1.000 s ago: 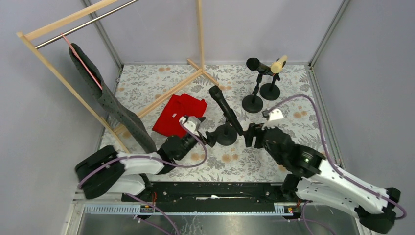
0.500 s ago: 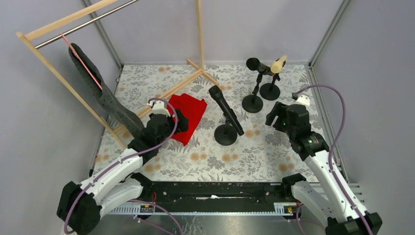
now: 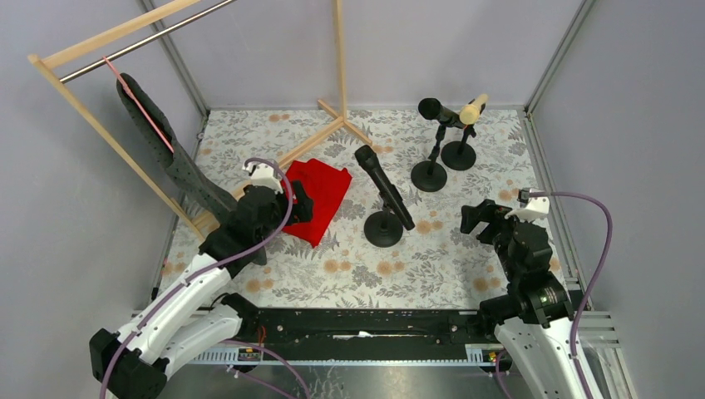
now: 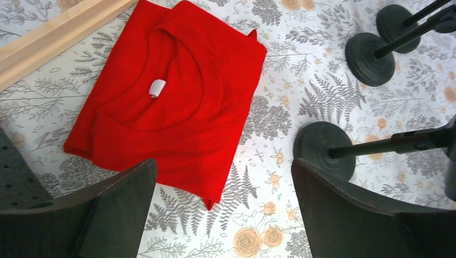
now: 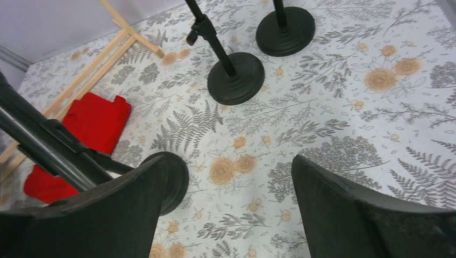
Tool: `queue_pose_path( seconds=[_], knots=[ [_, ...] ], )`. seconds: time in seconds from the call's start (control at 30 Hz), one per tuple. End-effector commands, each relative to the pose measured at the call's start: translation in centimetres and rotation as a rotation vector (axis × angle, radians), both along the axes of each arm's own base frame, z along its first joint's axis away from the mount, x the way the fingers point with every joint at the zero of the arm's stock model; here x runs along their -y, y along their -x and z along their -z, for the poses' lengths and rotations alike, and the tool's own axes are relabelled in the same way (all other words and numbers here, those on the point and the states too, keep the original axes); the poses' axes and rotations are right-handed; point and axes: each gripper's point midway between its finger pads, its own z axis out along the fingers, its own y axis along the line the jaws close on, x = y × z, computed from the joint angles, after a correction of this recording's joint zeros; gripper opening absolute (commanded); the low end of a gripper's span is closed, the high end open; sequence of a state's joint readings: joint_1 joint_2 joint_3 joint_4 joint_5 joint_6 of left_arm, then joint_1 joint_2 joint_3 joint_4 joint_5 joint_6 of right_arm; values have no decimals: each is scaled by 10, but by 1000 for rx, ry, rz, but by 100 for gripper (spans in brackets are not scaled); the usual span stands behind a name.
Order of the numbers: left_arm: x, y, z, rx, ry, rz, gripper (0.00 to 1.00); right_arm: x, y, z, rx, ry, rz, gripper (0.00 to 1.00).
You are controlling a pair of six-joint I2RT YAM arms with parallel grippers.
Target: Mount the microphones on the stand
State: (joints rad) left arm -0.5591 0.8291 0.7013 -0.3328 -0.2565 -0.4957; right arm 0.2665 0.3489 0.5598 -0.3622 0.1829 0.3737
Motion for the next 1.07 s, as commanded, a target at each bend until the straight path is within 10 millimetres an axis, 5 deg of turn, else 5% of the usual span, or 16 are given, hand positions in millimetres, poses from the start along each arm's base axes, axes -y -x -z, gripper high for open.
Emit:
queue_pose_path(
  seconds=[0.0,0.57,1.03],
  knots=[
    [-12,1,-19,72,-36,-18,99,12,-1,-4,32,24,56,96],
    [-28,10,-47,198,11,-61,99,9,1,-5,36,30,29,100],
    [-27,11,-49,201,27,-41,99,-1,2,-3,31,29,-27,100]
  ],
)
